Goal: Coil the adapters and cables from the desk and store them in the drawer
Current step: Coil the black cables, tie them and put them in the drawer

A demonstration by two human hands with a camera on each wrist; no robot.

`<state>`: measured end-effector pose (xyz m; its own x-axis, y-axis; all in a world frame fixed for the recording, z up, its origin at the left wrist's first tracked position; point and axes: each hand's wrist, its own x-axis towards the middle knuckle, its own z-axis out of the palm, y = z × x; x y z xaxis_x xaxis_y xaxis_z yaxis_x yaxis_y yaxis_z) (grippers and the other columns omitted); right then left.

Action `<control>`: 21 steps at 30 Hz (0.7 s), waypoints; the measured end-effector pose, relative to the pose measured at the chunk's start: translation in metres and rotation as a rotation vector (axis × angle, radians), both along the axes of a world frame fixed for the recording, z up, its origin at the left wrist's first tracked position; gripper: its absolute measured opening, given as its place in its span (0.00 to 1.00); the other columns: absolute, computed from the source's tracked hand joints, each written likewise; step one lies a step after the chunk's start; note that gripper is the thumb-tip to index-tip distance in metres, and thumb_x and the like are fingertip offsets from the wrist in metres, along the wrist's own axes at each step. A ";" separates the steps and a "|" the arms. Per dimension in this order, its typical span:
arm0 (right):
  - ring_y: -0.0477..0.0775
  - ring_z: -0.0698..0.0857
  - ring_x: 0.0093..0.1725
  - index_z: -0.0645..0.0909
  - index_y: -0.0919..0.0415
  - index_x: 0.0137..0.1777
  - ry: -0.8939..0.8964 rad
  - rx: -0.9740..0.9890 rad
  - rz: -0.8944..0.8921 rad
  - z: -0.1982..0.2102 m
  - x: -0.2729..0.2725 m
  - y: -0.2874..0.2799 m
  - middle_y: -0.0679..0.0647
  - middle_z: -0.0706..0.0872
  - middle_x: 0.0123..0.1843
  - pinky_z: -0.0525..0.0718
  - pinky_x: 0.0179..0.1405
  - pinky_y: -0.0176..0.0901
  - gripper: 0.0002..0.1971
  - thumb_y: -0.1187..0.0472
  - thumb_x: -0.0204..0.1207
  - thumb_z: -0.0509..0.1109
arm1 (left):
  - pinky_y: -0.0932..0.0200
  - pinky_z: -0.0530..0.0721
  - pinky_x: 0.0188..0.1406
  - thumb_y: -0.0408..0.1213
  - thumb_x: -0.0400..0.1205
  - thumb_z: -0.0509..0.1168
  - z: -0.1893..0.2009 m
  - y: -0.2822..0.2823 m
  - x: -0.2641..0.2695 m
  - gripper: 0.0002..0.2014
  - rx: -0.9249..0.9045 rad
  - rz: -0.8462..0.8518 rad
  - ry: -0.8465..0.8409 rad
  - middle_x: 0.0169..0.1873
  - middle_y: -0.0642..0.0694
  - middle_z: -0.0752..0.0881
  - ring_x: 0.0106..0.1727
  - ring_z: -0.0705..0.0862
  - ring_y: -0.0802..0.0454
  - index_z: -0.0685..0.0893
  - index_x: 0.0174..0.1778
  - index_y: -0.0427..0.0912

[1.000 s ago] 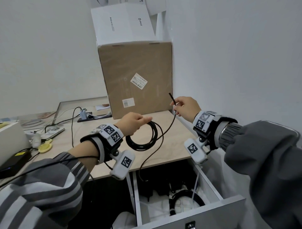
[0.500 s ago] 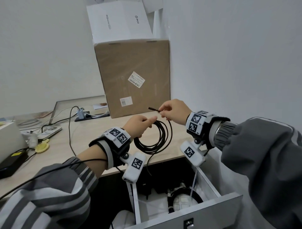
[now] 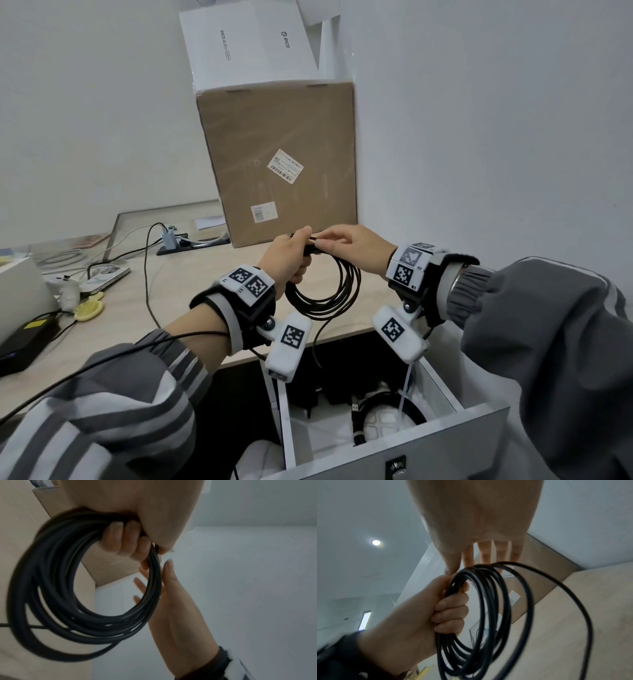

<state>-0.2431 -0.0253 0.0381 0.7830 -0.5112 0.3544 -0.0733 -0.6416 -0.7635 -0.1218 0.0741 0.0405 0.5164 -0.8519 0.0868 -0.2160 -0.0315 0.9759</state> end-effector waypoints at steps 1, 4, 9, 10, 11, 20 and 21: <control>0.49 0.87 0.55 0.83 0.58 0.62 0.011 0.064 0.031 -0.002 -0.002 0.000 0.53 0.90 0.53 0.81 0.64 0.45 0.16 0.51 0.79 0.69 | 0.66 0.53 0.17 0.45 0.85 0.53 0.001 0.000 0.001 0.16 -0.014 0.005 0.010 0.18 0.51 0.63 0.17 0.57 0.56 0.71 0.32 0.44; 0.49 0.87 0.47 0.80 0.62 0.64 0.058 0.199 0.114 -0.002 -0.010 0.004 0.53 0.89 0.50 0.83 0.51 0.34 0.17 0.53 0.80 0.68 | 0.65 0.53 0.18 0.41 0.83 0.53 0.002 0.000 0.002 0.13 -0.066 0.039 0.041 0.19 0.49 0.64 0.18 0.57 0.55 0.69 0.32 0.44; 0.52 0.82 0.34 0.76 0.67 0.50 0.001 0.253 0.090 -0.008 -0.005 0.010 0.56 0.80 0.33 0.81 0.40 0.42 0.02 0.67 0.81 0.65 | 0.64 0.58 0.17 0.36 0.84 0.52 0.008 0.000 0.001 0.12 -0.150 0.040 0.127 0.19 0.45 0.70 0.18 0.61 0.54 0.72 0.35 0.40; 0.51 0.80 0.31 0.76 0.66 0.48 -0.044 0.290 0.067 -0.008 -0.003 0.009 0.55 0.78 0.30 0.79 0.37 0.42 0.02 0.68 0.82 0.63 | 0.63 0.61 0.17 0.35 0.84 0.52 0.010 0.000 0.001 0.11 -0.165 0.034 0.154 0.20 0.44 0.72 0.18 0.63 0.53 0.74 0.37 0.38; 0.50 0.78 0.29 0.75 0.64 0.46 -0.082 0.304 0.039 -0.008 -0.002 0.009 0.54 0.75 0.29 0.77 0.34 0.40 0.04 0.68 0.83 0.61 | 0.63 0.64 0.17 0.33 0.83 0.54 0.011 -0.001 0.001 0.10 -0.175 0.035 0.187 0.21 0.43 0.75 0.19 0.66 0.53 0.76 0.38 0.36; 0.51 0.76 0.32 0.76 0.52 0.40 0.189 -0.168 -0.065 0.001 -0.001 0.003 0.52 0.79 0.35 0.77 0.36 0.48 0.09 0.64 0.80 0.60 | 0.54 0.79 0.56 0.31 0.82 0.58 0.021 0.006 0.019 0.13 0.022 0.011 -0.448 0.50 0.46 0.86 0.51 0.83 0.51 0.87 0.53 0.46; 0.47 0.77 0.31 0.76 0.53 0.41 0.206 -0.212 -0.032 0.004 -0.001 0.008 0.50 0.79 0.35 0.77 0.35 0.44 0.08 0.65 0.80 0.60 | 0.54 0.80 0.55 0.36 0.84 0.57 0.026 0.007 0.015 0.12 0.047 -0.055 -0.566 0.50 0.47 0.88 0.51 0.84 0.50 0.87 0.51 0.46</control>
<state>-0.2443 -0.0170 0.0425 0.8343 -0.4683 0.2911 -0.2358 -0.7803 -0.5792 -0.1067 0.0809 0.0662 0.3549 -0.8860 0.2985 -0.7076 -0.0459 0.7051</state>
